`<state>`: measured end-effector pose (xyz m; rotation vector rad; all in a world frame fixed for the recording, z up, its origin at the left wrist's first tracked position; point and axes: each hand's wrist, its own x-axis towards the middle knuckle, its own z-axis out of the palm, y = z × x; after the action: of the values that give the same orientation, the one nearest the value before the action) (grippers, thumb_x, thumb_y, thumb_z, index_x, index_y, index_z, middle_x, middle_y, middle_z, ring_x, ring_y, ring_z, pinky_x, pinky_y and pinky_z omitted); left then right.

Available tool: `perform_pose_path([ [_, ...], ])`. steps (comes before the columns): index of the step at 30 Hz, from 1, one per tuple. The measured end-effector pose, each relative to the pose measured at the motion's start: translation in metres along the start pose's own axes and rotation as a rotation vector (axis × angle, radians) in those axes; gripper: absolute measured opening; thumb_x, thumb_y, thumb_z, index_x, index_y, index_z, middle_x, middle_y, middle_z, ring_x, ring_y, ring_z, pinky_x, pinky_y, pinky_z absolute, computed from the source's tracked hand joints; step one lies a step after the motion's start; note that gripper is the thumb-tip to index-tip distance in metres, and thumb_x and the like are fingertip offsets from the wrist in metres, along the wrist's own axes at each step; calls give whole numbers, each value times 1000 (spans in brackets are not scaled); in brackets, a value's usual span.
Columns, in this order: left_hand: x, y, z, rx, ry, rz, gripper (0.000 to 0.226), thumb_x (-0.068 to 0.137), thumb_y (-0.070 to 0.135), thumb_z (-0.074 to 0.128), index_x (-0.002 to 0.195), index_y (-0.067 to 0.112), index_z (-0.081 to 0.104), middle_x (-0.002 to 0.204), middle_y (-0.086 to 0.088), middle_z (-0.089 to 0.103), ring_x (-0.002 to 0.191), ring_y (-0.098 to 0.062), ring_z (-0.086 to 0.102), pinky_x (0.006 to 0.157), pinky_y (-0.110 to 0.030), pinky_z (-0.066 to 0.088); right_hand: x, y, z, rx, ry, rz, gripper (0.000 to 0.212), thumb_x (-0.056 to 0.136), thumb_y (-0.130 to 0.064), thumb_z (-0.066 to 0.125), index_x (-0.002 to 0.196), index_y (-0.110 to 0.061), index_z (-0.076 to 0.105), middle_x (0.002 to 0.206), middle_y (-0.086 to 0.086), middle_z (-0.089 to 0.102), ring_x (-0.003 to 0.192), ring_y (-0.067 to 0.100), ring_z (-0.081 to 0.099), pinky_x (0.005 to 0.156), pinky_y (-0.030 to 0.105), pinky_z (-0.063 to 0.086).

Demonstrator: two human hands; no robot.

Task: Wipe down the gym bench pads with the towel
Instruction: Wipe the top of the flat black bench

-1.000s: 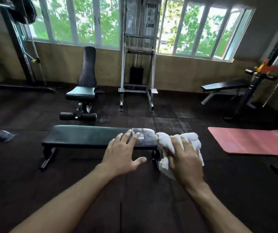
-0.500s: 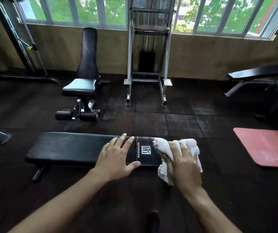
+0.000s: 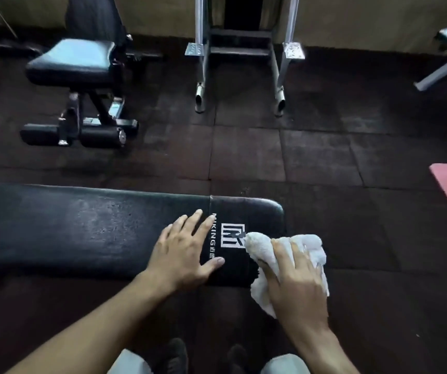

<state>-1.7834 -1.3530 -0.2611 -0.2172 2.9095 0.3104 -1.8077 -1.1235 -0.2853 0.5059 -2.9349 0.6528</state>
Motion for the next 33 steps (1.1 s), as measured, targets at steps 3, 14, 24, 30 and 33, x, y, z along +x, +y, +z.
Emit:
perform_pose_path([
  [3,56,-27,75,49,-21,25,92,84,78,41,157,36,1,166,3,5,151,-24,10,122,-42,14,31,26,77,-20,-94,44,42,95,-51,48,127,-23,52,123,7,65,109,43,64,83,61,52],
  [14,163,-65,237,-13,121,121,96,72,89,19,154,39,20,165,4,13,149,-25,12,122,-49,12,75,79,236,-185,-332,216,85,83,-88,8,157,-46,-2,169,-5,-13,152,41,-17,114,73,-5],
  [24,194,-23,188,-190,-5,209,76,91,76,26,148,28,40,144,5,52,134,-20,44,108,-46,31,119,131,164,-202,-362,205,61,103,-57,36,158,-40,19,167,-17,10,156,21,-2,116,70,5],
  [30,204,7,179,-135,-171,236,50,80,68,63,103,24,66,102,6,67,107,-20,59,92,-40,39,119,150,160,-116,-379,124,19,96,-47,61,111,-35,62,104,-15,45,113,14,45,118,63,14],
  [33,194,-6,167,-558,-280,323,32,73,45,82,75,21,61,69,15,61,69,-7,57,61,-27,41,106,151,127,158,-281,49,12,91,-29,73,87,-32,61,93,-9,54,89,12,56,90,35,46],
])
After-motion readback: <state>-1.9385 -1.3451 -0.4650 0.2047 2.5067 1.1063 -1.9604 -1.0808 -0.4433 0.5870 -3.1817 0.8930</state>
